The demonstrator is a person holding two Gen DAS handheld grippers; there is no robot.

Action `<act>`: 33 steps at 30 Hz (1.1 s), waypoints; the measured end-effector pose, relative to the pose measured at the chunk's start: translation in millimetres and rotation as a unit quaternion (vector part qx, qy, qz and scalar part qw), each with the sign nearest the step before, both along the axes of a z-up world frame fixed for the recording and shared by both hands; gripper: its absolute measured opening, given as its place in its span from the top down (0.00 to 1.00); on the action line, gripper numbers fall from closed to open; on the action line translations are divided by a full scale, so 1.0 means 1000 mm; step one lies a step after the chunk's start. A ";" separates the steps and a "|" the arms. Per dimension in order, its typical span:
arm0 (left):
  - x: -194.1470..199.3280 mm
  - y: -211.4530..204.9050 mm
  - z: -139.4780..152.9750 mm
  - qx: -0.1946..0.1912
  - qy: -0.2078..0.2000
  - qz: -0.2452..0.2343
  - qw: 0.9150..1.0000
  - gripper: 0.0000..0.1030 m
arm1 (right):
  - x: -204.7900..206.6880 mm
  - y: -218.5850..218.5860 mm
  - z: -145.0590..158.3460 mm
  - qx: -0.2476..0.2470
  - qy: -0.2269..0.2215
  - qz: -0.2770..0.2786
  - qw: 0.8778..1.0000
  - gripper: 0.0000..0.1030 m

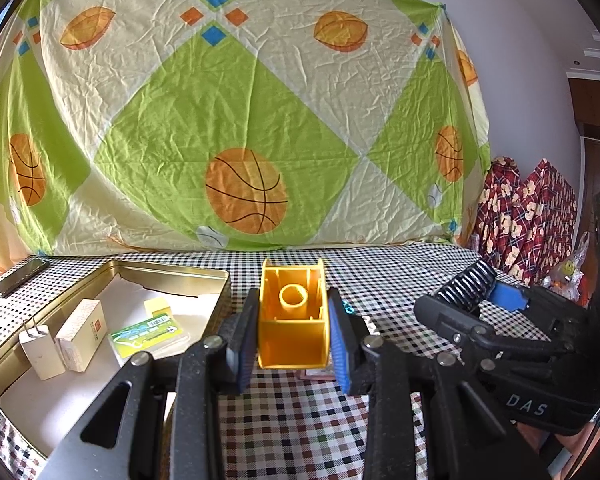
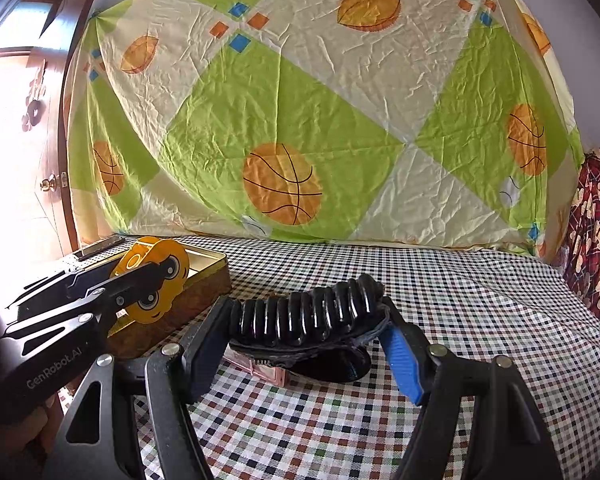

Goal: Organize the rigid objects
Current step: 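Carry the yellow block and black comb over the gold tin with both grippers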

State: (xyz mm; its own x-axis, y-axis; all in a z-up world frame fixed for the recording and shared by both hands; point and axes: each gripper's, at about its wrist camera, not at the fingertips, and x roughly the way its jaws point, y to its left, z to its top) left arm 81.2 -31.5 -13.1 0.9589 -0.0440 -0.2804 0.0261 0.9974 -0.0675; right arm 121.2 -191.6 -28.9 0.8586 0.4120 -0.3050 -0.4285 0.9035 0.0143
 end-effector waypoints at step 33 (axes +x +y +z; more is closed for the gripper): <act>-0.018 0.022 0.003 -0.003 -0.021 0.020 1.000 0.70 | -0.023 0.021 0.008 0.020 -0.037 0.043 0.998 0.29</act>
